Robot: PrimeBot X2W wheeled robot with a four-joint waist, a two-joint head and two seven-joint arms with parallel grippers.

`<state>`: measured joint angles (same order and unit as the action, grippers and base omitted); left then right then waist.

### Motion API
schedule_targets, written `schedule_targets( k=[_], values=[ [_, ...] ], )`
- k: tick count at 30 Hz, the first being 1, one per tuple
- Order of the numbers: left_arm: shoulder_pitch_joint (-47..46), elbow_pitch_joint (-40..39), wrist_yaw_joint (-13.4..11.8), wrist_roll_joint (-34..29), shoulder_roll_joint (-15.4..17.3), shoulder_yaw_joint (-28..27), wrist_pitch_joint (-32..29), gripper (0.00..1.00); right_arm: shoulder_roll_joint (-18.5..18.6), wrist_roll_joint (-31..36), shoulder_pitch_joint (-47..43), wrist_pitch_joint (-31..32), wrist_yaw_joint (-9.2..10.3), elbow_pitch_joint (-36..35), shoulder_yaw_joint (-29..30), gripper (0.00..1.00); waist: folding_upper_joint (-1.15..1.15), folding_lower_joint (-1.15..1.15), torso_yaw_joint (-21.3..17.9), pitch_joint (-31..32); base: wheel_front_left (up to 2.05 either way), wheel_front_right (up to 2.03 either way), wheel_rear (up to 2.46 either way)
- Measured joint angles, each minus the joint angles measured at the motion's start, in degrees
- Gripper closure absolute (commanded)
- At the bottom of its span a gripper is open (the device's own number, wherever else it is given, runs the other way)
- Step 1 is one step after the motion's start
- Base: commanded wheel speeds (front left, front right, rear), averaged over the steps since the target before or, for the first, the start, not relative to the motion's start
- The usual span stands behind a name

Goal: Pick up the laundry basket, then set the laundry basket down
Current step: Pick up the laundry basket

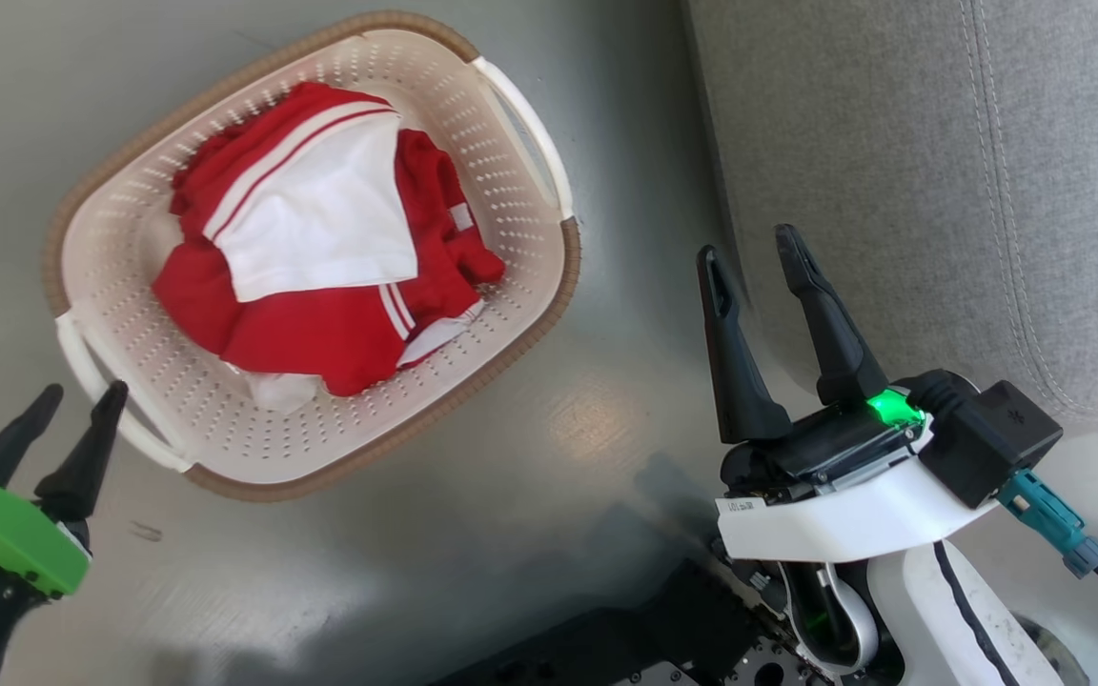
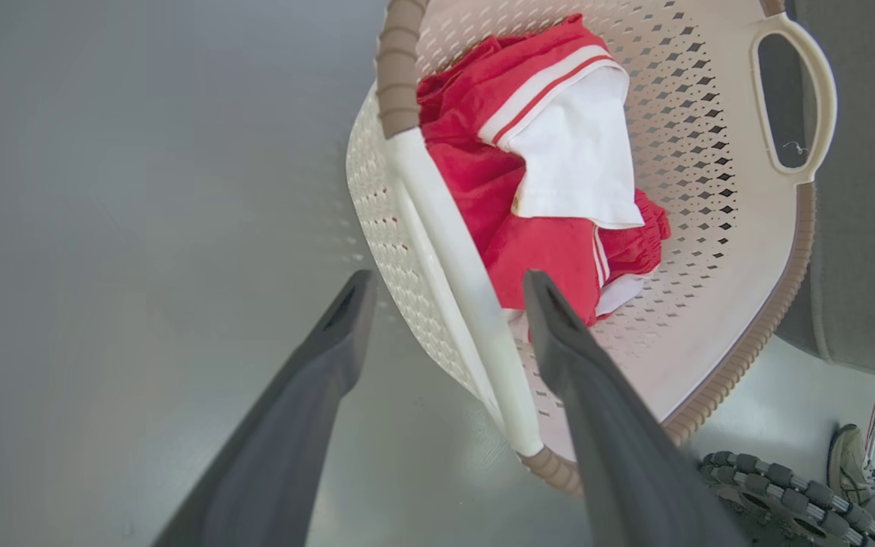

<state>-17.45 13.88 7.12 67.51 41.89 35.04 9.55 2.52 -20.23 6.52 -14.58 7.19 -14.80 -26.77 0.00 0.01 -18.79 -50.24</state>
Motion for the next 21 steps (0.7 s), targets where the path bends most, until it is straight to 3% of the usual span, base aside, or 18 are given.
schedule_targets(
  k=[5, 21],
  values=[
    [-0.96, 0.59, 0.00, 1.75, 1.46, 0.59, -1.74, 0.00, -0.05, -0.03, -0.05, 0.00, 0.00, -0.75, -0.18, 0.00, 0.00, 0.00, -1.19, -1.14, 0.00, 0.00, 0.00],
    [-4.14, 3.36, 0.43, 8.03, 1.88, 1.54, -6.09, 0.00, -0.20, -0.45, -1.20, 0.00, 0.00, -1.44, -1.34, 0.00, 0.00, 0.00, -2.96, -2.68, 0.00, 0.00, 0.00]
  ],
)
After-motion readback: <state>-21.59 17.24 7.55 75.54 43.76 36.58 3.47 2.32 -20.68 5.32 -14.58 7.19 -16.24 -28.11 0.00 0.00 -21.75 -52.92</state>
